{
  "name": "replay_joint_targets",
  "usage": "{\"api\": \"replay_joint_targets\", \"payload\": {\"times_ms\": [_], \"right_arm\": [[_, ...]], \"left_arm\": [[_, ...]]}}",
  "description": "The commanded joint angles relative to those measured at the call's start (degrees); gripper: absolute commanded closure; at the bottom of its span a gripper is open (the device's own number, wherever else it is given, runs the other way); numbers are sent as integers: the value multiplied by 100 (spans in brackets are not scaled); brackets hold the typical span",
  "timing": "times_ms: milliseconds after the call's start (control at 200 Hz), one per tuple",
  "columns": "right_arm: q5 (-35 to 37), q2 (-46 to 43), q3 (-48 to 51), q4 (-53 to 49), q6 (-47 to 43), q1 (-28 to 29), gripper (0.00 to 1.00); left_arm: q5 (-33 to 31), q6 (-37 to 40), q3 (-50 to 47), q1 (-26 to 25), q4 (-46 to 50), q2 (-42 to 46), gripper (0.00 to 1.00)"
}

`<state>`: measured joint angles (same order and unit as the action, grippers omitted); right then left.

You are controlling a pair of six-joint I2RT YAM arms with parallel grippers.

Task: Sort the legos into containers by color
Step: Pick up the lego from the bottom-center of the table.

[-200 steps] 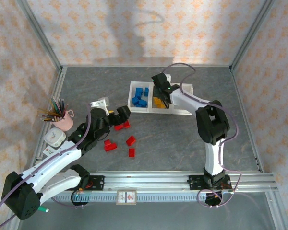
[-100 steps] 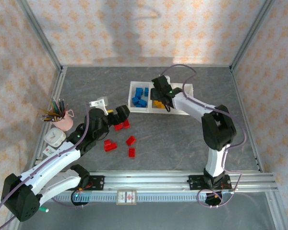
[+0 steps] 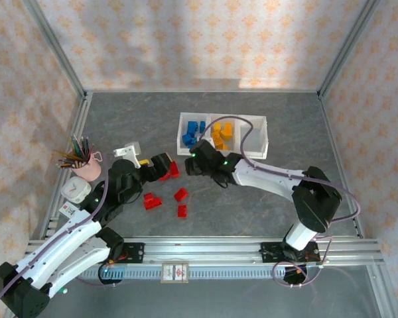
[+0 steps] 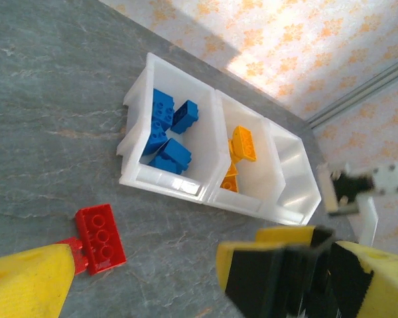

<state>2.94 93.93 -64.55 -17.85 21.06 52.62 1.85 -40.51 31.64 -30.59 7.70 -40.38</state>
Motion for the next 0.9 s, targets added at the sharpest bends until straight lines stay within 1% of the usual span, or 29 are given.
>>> {"api": "replay_joint_targets", "payload": {"times_ms": [0,110,205,320,460,571,706,896], "right_arm": [[-152,-134,243,72,426,375,19],[-159,34,358,147,607,785,18],[-192,222,424,277,723,1019,16],[-427,451,470,567,803,1116,16],[-402,705,356,689,803,1121,16],[-224,947,124,483,686,1115,20],[-464,1115,98,676,623,1101,23],[-446,1375,-13,728,598,1077,31]], "left_arm": [[-214,-91,-119,66,486,299,1],[-251,-179,-218,70,680,542,1],[-268,-236,-304,62,795,707,1],[-294,-286,-399,63,872,846,1],[-301,-330,-439,66,959,948,1],[-325,-326,-459,67,984,1012,1],[-360,-301,-460,62,1031,1023,1],[-352,-299,-466,65,1005,989,1]]}}
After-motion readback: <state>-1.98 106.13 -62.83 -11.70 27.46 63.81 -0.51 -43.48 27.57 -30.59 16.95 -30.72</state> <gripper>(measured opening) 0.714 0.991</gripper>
